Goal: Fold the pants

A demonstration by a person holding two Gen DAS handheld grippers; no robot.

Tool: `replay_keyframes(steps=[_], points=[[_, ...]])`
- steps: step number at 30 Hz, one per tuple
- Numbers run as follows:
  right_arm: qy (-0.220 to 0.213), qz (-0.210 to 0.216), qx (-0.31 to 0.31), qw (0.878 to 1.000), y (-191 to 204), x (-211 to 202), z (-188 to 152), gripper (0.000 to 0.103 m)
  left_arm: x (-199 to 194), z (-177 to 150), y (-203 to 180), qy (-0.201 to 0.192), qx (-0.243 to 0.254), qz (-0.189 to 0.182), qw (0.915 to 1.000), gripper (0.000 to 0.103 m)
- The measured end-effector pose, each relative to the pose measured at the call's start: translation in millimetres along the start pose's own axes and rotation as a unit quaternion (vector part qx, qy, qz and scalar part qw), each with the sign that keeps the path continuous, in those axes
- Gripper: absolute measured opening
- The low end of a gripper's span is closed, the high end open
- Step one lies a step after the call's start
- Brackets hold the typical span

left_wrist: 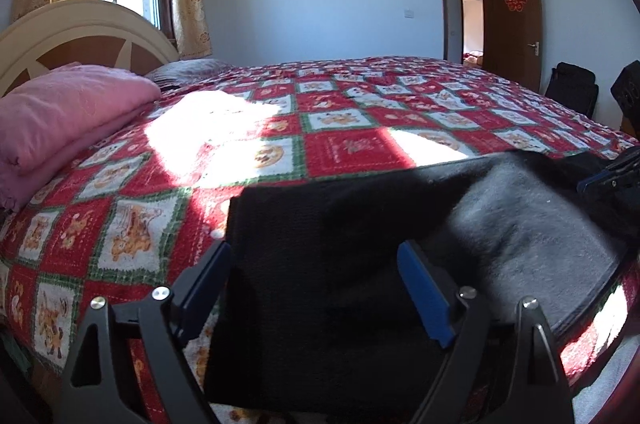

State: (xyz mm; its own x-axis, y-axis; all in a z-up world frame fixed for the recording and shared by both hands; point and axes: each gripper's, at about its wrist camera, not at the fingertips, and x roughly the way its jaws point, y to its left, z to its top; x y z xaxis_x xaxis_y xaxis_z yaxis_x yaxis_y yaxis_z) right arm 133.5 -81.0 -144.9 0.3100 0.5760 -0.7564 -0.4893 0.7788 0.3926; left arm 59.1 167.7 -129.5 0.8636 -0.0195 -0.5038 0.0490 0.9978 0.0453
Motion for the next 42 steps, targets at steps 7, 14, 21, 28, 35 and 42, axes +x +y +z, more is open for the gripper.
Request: replay_keyframes(steps=[7, 14, 21, 28, 35, 42], points=[[-0.057, -0.037, 0.047, 0.997, -45.6, -85.4, -24.6, 0.043, -29.4, 35.6, -70.7, -0.030, 0.072, -0.086, 0.9932, 0.088], [-0.126, -0.142, 0.151, 0.970, -126.3, -192.0, -67.1, 0.043, -25.8, 54.7, -175.2, -0.020, 0.153, -0.198, 0.9679, 0.088], [-0.170, -0.199, 0.192, 0.946, -164.9, -252.0, -110.6, 0.044, -32.6, 51.5, -269.6, -0.008, 0.232, -0.282, 0.9309, 0.088], [-0.181, -0.209, 0.191, 0.942, -171.1, -266.6, -125.8, 0.045, -26.5, 34.5, -322.5, 0.017, 0.293, -0.311, 0.9037, 0.087], [-0.181, -0.225, 0.194, 0.938, -178.3, -270.1, -130.7, 0.045, -11.4, 17.2, -344.3, 0.045, 0.326, -0.292, 0.8981, 0.080], [-0.207, -0.234, 0.206, 0.927, -188.6, -292.2, -134.8, 0.045, -4.7, 21.4, -339.2, 0.064, 0.286, -0.301, 0.9076, 0.068]])
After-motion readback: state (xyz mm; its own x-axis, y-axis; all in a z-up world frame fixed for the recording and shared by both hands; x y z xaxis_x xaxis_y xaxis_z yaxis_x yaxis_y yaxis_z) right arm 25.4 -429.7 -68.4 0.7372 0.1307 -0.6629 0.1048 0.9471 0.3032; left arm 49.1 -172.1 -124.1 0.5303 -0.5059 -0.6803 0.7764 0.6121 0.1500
